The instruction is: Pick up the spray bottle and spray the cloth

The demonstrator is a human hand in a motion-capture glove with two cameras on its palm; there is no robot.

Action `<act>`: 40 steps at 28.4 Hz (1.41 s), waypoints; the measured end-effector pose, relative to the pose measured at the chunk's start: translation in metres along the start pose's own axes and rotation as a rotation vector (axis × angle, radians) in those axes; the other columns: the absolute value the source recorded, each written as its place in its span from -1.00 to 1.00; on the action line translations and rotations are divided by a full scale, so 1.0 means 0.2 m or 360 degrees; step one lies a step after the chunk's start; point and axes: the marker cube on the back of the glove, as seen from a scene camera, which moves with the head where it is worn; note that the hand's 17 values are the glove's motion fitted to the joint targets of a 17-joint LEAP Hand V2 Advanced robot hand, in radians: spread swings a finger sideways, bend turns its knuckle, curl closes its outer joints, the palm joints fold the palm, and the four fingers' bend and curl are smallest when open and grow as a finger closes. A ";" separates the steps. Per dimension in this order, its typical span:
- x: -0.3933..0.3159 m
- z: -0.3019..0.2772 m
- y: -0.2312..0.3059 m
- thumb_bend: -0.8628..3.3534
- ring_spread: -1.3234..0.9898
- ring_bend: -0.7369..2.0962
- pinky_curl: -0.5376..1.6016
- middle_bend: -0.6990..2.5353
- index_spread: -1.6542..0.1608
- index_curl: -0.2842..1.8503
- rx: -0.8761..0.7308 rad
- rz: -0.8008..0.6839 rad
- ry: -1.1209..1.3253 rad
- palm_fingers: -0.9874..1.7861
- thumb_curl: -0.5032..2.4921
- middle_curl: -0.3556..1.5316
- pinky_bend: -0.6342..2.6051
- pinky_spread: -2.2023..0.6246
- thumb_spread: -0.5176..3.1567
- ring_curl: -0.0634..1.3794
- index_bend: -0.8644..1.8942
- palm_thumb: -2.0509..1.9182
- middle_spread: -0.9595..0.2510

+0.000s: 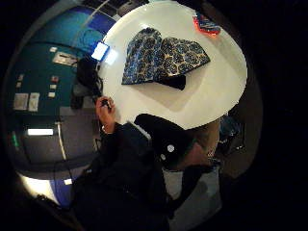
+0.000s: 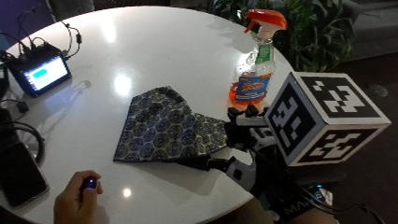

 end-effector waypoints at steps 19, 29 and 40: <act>0.01 -0.01 -0.06 -0.57 0.14 -0.34 -0.32 -0.41 0.35 -0.51 0.0023 0.0005 -0.0011 -0.03 -0.57 -0.40 -0.48 0.73 -0.20 -0.72 -0.21 0.19 0.55; 0.02 0.04 -0.09 -0.59 0.14 -0.34 -0.30 -0.42 0.34 -0.47 -0.0035 0.0026 0.0002 -0.01 -0.54 -0.36 -0.50 0.74 -0.16 -0.67 -0.23 0.21 0.56; 0.03 0.10 -0.26 -0.60 0.15 -0.33 -0.29 -0.43 0.34 -0.44 -0.0037 0.0111 -0.0001 0.01 -0.53 -0.33 -0.51 0.74 -0.13 -0.63 -0.24 0.23 0.57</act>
